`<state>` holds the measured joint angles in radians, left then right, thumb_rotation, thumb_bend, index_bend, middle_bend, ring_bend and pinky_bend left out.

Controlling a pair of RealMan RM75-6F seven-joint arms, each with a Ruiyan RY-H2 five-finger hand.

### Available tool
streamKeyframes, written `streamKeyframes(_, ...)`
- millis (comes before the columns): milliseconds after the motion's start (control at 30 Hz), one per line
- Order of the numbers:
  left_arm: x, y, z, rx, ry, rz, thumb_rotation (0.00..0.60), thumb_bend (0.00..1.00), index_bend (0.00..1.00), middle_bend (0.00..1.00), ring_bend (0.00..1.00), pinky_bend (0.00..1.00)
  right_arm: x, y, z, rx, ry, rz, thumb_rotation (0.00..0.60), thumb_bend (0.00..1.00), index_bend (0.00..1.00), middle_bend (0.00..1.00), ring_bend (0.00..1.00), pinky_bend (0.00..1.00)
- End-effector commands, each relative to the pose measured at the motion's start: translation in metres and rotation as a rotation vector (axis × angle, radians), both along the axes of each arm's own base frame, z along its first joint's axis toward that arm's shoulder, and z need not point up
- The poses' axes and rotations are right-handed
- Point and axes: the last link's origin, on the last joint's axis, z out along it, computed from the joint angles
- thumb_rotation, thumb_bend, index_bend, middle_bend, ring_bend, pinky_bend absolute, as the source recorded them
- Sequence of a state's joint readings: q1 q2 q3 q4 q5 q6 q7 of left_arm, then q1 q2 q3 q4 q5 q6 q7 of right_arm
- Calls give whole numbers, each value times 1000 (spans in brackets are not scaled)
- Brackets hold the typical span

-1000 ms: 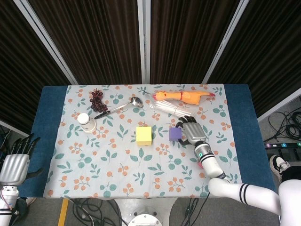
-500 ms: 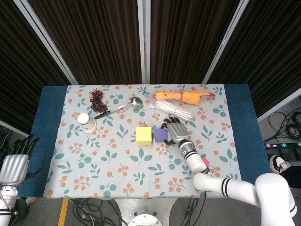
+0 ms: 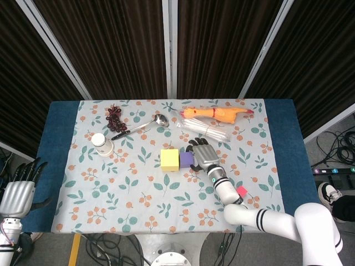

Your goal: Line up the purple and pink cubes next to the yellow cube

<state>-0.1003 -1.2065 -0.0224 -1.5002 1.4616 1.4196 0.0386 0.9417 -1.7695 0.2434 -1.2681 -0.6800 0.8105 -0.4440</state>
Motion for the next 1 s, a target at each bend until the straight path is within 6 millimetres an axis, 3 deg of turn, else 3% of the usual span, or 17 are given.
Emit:
streamKeyframes(33,0,0,0,-2,-1,0,600,0,146,125,101,86,1,0,-1,-1,2,1,599,278,427,123,0,0)
streamKeyframes(400,-1,0,-1,-4,-5,0,600,0,146,125,101,86,7,1,-7,3,-1,6,599,275,407,123,0,0)
streamKeyframes(1000,-4,-1,-2,-3,-8,6,600,0,146,125,100,86,8,2,-10,14,16,11,599,275,227,99,0,0)
